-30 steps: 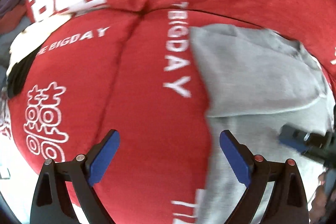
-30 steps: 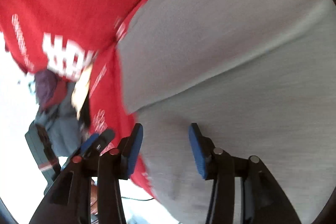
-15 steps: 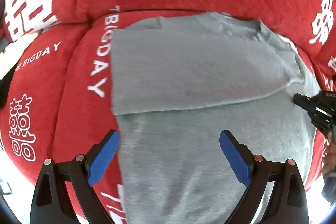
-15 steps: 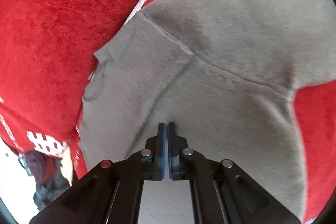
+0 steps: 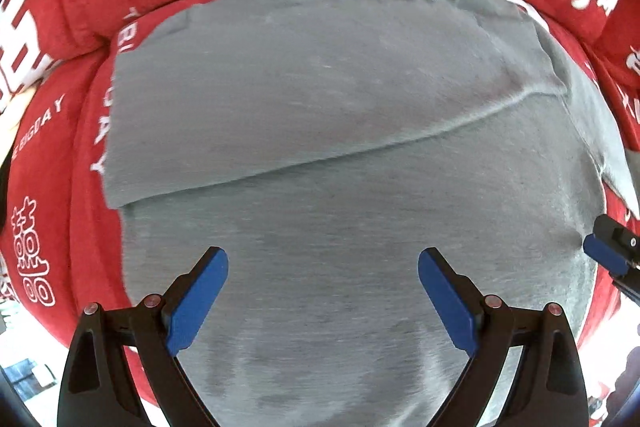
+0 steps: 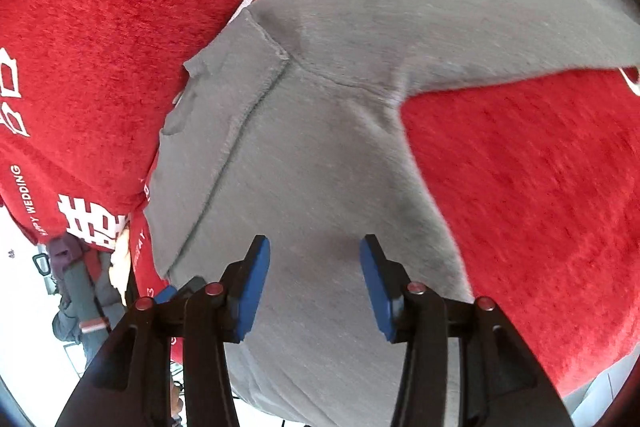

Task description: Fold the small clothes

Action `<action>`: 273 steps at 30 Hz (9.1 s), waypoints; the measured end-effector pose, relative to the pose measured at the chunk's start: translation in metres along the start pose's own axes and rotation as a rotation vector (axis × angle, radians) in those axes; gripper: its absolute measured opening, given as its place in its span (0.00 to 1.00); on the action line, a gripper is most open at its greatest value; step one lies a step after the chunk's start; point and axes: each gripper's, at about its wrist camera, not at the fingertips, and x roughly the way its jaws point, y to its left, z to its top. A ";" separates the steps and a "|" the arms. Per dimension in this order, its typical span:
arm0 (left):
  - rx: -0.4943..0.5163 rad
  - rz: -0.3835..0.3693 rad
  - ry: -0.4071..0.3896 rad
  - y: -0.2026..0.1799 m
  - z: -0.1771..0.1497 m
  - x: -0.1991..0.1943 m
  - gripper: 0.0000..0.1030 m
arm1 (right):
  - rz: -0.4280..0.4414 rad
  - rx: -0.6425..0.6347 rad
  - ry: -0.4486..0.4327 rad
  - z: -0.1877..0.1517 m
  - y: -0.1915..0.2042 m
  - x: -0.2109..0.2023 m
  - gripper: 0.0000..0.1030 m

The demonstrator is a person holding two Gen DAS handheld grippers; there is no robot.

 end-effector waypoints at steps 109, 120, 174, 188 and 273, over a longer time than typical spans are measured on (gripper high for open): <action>-0.243 -0.118 -0.088 0.065 -0.039 -0.010 0.94 | -0.150 -0.972 0.208 -0.023 0.261 0.168 0.53; -0.249 -0.197 -0.184 0.059 0.028 -0.026 0.94 | -0.053 -0.286 0.084 0.032 0.113 0.051 0.55; -0.178 -0.242 -0.120 0.052 0.035 -0.004 0.07 | -0.018 -0.081 -0.079 0.063 0.006 -0.022 0.20; -0.267 -0.087 -0.112 0.098 0.001 -0.011 0.02 | 0.112 -0.278 0.136 0.006 0.096 0.041 0.58; -0.160 -0.038 0.008 -0.020 -0.058 -0.031 1.00 | 0.006 -0.251 0.122 0.006 0.019 -0.012 0.53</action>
